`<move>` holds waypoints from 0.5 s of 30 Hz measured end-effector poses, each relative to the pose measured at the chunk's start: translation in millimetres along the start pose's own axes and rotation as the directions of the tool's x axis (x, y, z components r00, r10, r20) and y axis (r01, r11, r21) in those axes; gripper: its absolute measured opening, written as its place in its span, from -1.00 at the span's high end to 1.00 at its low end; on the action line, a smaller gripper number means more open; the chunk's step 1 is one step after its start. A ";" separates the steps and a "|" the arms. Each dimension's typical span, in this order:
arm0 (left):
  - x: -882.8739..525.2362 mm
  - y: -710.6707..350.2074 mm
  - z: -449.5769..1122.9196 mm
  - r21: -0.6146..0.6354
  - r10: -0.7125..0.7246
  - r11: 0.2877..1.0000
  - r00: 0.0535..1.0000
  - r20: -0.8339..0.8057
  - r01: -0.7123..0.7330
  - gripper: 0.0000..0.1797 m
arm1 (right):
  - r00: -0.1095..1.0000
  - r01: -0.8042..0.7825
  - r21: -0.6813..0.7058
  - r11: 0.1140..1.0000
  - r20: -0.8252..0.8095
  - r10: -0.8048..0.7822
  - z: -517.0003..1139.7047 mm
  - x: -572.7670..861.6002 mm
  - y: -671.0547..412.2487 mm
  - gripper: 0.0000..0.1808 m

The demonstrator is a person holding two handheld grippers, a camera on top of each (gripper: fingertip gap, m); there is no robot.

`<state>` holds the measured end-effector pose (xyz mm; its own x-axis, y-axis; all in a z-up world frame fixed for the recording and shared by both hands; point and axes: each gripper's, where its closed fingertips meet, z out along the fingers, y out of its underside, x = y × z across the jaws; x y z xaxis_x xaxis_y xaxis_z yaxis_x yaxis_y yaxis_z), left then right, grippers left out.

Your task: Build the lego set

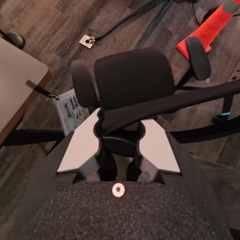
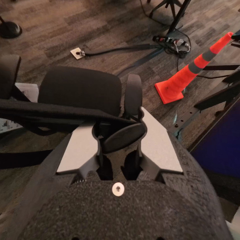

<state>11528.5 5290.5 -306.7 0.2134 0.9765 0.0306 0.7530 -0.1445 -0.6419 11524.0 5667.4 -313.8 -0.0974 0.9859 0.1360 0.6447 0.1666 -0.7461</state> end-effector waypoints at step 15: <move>-27.6 8.1 6.8 -0.146 0.090 0.984 0.990 -0.107 -0.105 0.44 | 0.988 0.093 -0.224 0.970 0.138 -0.063 -36.1 -46.1 42.4 0.28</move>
<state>11524.5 5263.5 -317.9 0.3458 0.9367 0.0548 0.8090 -0.2680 -0.5232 11583.3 5628.4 -328.2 -0.2414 0.9662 0.0909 0.7863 0.2496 -0.5652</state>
